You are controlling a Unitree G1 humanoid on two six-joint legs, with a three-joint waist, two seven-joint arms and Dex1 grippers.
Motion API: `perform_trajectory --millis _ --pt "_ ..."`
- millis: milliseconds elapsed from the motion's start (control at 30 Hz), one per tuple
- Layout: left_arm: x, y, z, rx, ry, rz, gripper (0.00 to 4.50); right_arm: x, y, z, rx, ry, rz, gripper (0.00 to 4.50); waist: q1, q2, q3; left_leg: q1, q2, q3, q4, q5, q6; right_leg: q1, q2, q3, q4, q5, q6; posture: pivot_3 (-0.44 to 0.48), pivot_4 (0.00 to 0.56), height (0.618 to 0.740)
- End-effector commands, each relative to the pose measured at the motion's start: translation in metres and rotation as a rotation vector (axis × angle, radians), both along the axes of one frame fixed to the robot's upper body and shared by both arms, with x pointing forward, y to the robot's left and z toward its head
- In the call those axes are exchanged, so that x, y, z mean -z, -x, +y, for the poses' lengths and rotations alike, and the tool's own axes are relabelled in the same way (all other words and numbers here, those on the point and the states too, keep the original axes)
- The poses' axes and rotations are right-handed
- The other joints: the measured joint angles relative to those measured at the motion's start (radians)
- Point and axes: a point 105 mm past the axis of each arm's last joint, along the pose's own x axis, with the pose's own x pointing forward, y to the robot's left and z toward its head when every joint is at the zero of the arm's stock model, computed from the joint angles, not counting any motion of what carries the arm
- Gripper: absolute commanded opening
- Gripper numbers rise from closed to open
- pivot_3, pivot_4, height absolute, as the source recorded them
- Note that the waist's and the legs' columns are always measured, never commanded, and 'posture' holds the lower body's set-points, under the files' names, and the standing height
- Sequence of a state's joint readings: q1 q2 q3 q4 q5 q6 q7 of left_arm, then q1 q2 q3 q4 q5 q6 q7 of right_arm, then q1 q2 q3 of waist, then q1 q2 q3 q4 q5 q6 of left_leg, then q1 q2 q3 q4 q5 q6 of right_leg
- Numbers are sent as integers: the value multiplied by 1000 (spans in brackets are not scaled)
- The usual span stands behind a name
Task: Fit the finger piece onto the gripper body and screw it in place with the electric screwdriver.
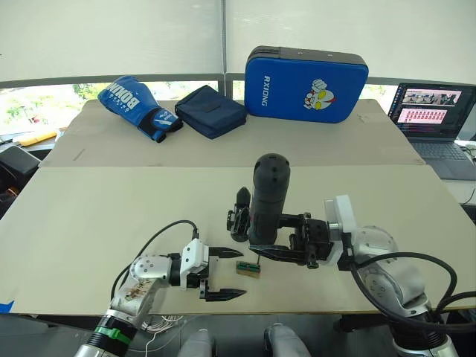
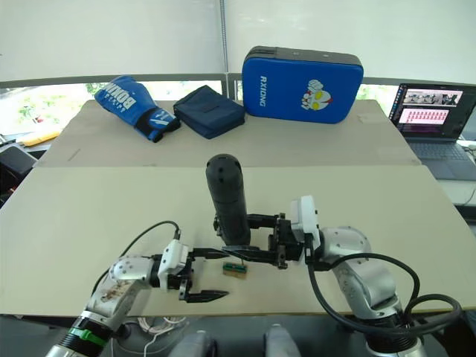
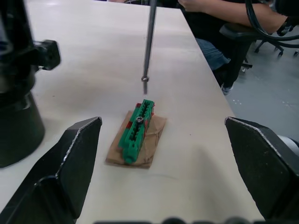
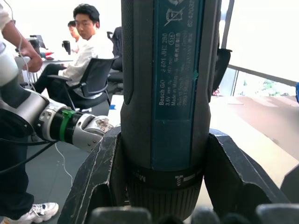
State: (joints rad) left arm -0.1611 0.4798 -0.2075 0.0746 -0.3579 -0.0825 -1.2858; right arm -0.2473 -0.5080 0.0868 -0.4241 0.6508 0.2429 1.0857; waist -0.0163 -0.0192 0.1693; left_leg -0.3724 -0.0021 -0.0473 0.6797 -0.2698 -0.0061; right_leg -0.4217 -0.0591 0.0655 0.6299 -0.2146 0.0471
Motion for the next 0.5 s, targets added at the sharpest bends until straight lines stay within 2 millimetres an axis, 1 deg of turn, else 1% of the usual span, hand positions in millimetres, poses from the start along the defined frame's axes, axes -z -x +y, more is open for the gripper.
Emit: perform_trajectory --millis 33,200,300,333,400,500 --pt "-18 0 9 6 33 -52 4500 -25 9 -6 3 -50 -80 1905 1 0 0 0 0 0 0 0 0 0 0 0 0 0 0 0 150 740" --pt "-37 0 32 -19 51 -80 4500 -38 8 -20 59 -56 -88 1905 1 0 0 0 0 0 0 0 0 0 0 0 0 0 0 0 150 740" --pt "-47 -2 42 -38 62 -74 4500 -42 6 -31 84 -40 -90 1905 1 0 0 0 0 0 0 0 0 0 0 0 0 0 0 0 150 740" --pt "-51 -3 44 -46 68 -69 4500 -44 5 -33 92 -38 -91 1905 1 -1 0 0 0 0 0 0 0 0 0 0 0 0 0 0 150 740" --pt "-65 -7 48 -69 99 -56 4500 -49 1 -40 115 -34 -98 1905 1 -1 1 0 0 0 0 0 0 0 0 0 0 0 0 0 150 740" --pt "-78 -10 54 -82 107 -38 4500 -61 -8 -48 159 -48 -109 1905 -1 -1 1 0 0 0 0 0 0 0 0 0 0 0 0 0 150 740"
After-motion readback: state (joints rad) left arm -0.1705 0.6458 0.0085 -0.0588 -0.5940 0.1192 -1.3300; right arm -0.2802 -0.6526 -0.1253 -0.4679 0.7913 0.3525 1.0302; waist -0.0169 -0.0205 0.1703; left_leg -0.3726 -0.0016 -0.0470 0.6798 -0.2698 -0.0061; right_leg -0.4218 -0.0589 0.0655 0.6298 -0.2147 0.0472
